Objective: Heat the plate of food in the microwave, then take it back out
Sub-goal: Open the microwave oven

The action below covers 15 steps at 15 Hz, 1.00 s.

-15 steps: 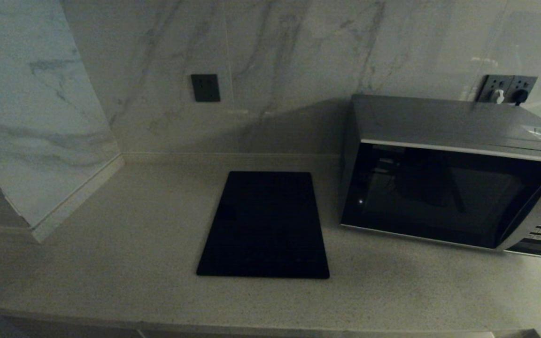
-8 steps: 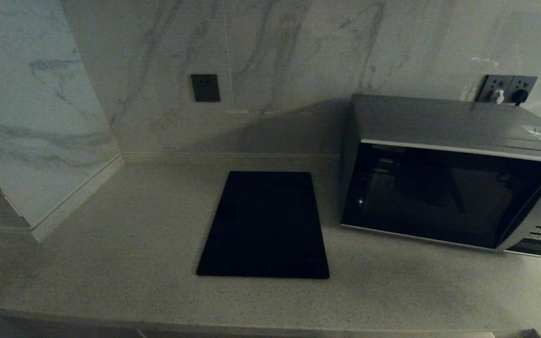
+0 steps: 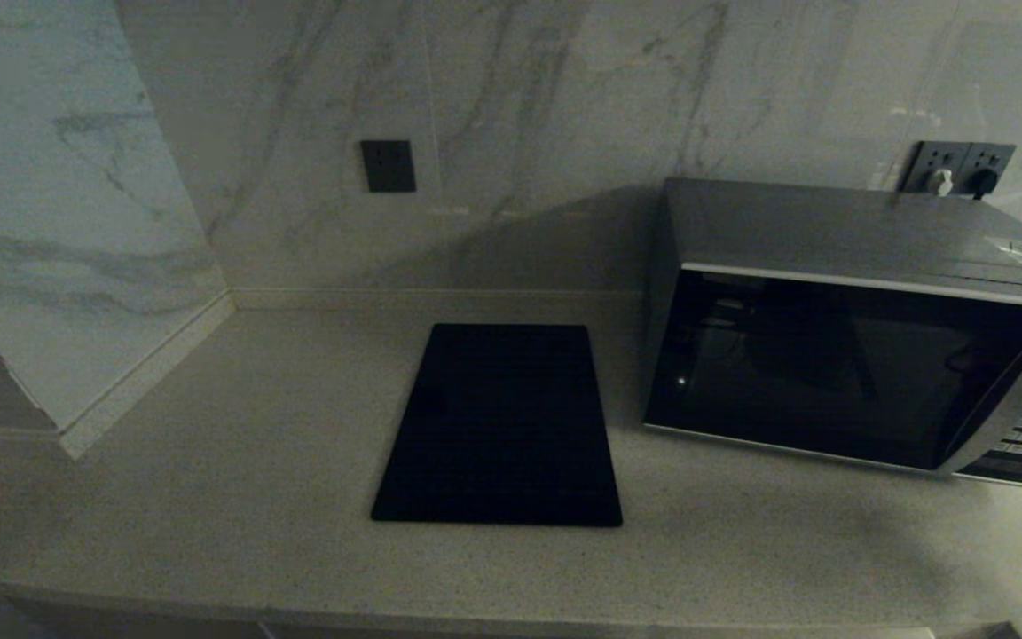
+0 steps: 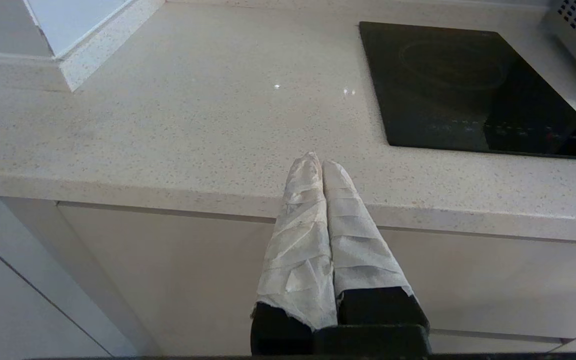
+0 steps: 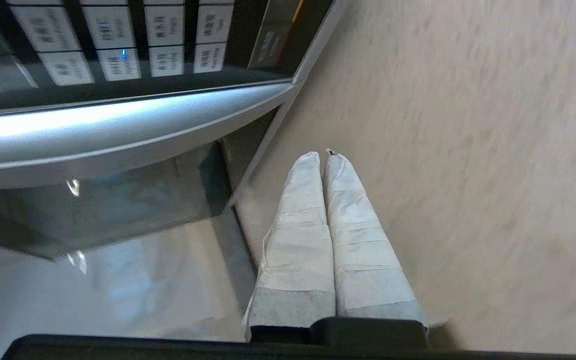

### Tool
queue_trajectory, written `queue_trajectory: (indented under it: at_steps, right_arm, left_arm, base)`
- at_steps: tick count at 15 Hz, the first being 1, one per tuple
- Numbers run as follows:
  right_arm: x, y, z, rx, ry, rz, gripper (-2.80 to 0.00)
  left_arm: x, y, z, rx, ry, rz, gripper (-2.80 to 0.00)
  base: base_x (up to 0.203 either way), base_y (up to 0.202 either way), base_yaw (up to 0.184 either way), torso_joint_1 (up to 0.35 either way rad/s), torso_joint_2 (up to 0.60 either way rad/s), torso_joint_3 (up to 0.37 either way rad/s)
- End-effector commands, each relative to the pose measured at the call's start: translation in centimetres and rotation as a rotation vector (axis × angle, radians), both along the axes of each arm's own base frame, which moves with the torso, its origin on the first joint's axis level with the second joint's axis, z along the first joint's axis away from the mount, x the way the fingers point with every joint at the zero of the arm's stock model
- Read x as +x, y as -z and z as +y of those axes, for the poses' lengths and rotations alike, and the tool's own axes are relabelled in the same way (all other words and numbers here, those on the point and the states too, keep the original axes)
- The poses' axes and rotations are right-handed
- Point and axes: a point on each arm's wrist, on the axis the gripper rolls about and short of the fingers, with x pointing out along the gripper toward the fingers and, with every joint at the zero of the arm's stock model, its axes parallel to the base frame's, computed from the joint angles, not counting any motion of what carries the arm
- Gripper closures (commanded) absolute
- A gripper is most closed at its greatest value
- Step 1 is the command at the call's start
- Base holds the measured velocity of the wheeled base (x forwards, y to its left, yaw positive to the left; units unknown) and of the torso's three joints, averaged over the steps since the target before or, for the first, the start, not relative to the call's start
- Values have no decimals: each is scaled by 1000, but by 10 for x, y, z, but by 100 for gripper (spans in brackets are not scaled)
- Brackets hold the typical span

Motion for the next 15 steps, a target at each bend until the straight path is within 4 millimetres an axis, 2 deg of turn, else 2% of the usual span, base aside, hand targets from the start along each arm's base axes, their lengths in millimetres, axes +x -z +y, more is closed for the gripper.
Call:
queue_trajectory:
  at_steps: [1,9,11,15]
  right_arm:
    - [3,21,-4,3,-43,-34,0]
    - [4,33,-6,-64,-125,-122,0]
    - [7,30,-12,-75,-113,-132,0]
    - [15,19,-24,32,-47,-106,0]
  left_arm:
    - [0,0,0,-1,-1,0,0]
    - [0,0,0,-1,-1,0,0]
    - [0,0,0,-1,-1,0,0]
    - [0,0,0,-1,-1,1,0]
  base:
    - [0,0,0,0,0,0]
    - [0,0,0,0,0,0]
    - [0,0,0,0,0,0]
    - [0,0,0,0,0,0]
